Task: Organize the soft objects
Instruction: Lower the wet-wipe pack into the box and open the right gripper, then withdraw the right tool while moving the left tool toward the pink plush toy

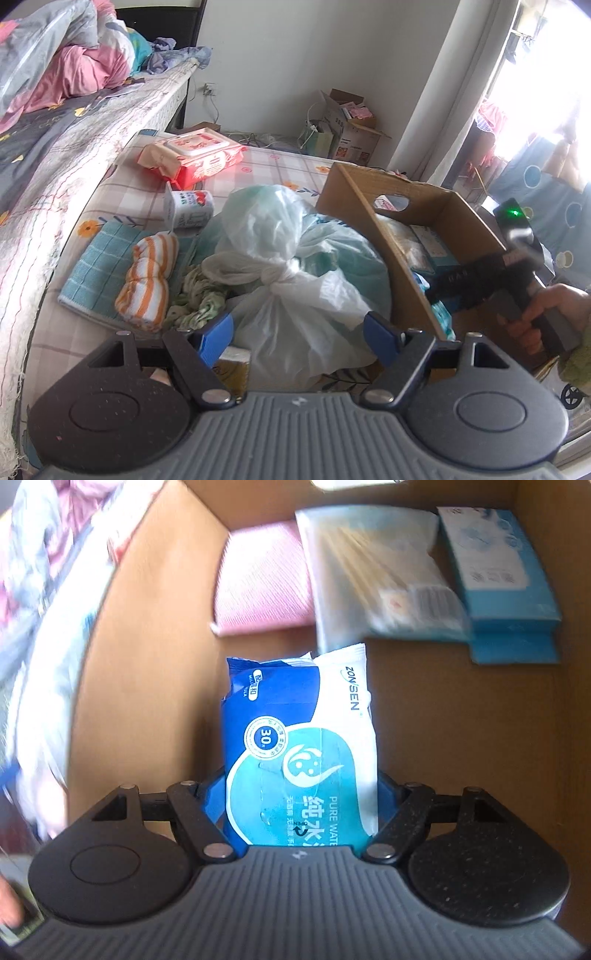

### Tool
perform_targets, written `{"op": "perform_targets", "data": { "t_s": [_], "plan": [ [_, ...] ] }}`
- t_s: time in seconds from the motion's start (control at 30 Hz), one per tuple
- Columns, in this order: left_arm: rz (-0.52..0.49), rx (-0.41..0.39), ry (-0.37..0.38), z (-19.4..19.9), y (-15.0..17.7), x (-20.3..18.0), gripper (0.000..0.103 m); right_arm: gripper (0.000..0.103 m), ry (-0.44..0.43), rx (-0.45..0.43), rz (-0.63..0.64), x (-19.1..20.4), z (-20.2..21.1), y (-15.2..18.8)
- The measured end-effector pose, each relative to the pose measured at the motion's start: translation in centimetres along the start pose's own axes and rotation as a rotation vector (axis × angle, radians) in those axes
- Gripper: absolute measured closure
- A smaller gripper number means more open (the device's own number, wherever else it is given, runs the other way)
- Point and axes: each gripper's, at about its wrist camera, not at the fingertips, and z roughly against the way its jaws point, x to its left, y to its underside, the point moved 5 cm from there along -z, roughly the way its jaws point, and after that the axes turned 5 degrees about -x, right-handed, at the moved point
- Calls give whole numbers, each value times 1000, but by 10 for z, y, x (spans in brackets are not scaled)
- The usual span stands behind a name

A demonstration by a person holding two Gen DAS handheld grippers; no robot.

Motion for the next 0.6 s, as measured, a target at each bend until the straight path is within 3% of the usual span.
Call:
{"op": "perform_targets", "data": {
  "t_s": [0.13, 0.27, 0.4, 0.6],
  "plan": [
    [23, -8, -18, 5, 1, 12, 24, 25, -80, -36, -95, 8, -6, -12],
    [23, -18, -37, 12, 3, 23, 24, 26, -86, -84, -122, 6, 5, -9],
    [13, -24, -40, 19, 6, 30, 24, 36, -67, -129, -109, 4, 21, 1],
    [-2, -31, -66, 26, 14, 41, 24, 41, -66, -177, -79, -1, 14, -5]
  ]
}}
